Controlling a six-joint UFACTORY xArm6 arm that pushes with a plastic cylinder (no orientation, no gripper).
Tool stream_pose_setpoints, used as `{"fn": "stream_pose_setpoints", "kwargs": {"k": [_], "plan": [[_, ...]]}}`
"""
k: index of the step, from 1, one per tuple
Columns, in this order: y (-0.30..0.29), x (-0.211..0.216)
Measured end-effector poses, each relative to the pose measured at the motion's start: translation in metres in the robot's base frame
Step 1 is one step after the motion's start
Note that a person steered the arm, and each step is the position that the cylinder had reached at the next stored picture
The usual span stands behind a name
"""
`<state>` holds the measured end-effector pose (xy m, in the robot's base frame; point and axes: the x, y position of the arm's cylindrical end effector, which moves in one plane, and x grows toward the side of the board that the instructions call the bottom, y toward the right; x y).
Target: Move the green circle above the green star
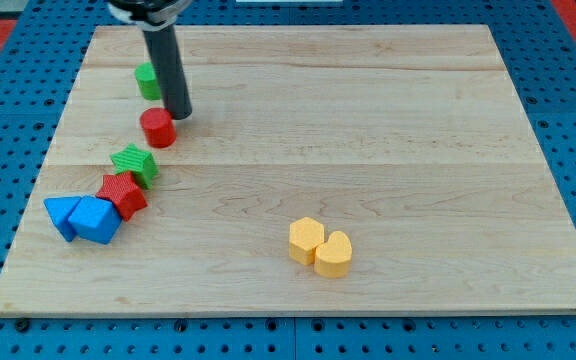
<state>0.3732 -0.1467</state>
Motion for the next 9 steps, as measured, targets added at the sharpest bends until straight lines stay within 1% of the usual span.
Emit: {"fn": "stream_pose_setpoints", "kwargs": {"k": [1,2,3,4,5,6,8,9], "plan": [[-0.022,0.029],[-0.047,0.025],[-0.044,0.029],[0.011,-0.027],[0.009,-0.099],[-0.038,-0.105],[-0.042,0.020],[-0.043,0.049]]}}
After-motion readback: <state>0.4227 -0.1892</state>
